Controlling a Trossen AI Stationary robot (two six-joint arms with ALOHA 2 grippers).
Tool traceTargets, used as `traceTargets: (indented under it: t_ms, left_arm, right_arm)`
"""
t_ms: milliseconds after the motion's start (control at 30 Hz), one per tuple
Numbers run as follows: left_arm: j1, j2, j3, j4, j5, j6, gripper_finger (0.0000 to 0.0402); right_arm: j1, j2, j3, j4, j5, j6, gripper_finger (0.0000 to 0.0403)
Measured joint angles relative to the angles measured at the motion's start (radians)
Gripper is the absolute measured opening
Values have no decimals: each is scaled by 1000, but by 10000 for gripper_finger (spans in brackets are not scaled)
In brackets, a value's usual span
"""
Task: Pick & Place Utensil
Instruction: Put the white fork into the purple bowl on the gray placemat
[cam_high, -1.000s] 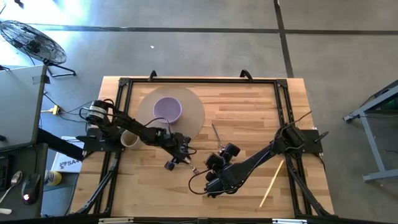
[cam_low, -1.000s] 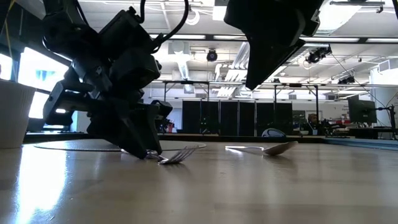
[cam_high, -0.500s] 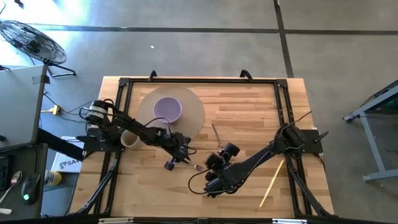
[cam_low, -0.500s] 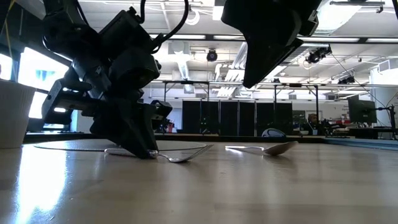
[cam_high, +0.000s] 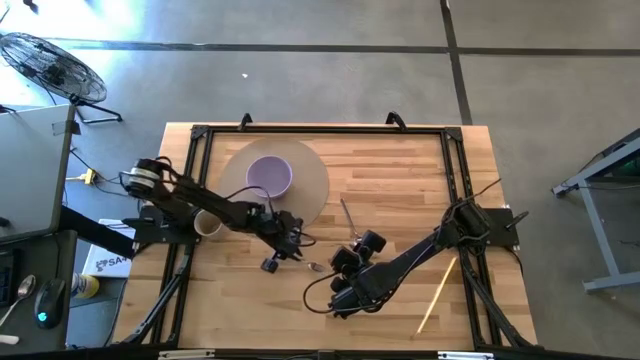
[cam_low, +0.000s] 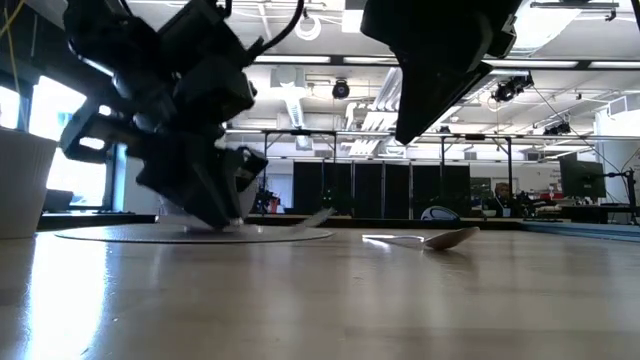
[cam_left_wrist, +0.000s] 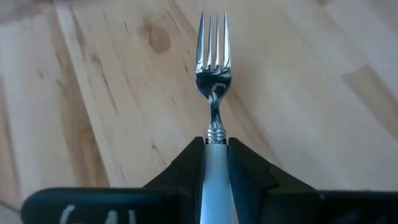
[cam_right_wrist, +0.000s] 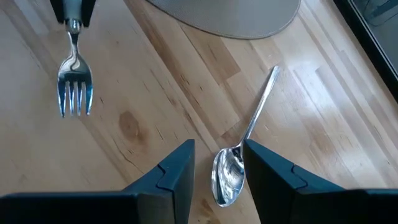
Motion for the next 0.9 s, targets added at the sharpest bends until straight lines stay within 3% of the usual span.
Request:
traceTargets:
  t_ms: [233,433,567,733,900]
  left_arm:
    - [11,-149,105,-370,-32,20,53]
    - [73,-333,195,-715,-182,49,53]
    - [169,-459,239,-878,-289,46,53]
    - [335,-556,271,-953,-392,-14,54]
    - [524,-532,286,-1008,-380,-37,55]
  right_arm:
    - [0,0,0,-1,-3,2,128]
    - [13,0,3,0,-3,2,128]
    - [19,0,3,1,-1,5,128]
    - [19,0,3,1,-1,4,128]
    - [17,0,3,1,0,4,128]
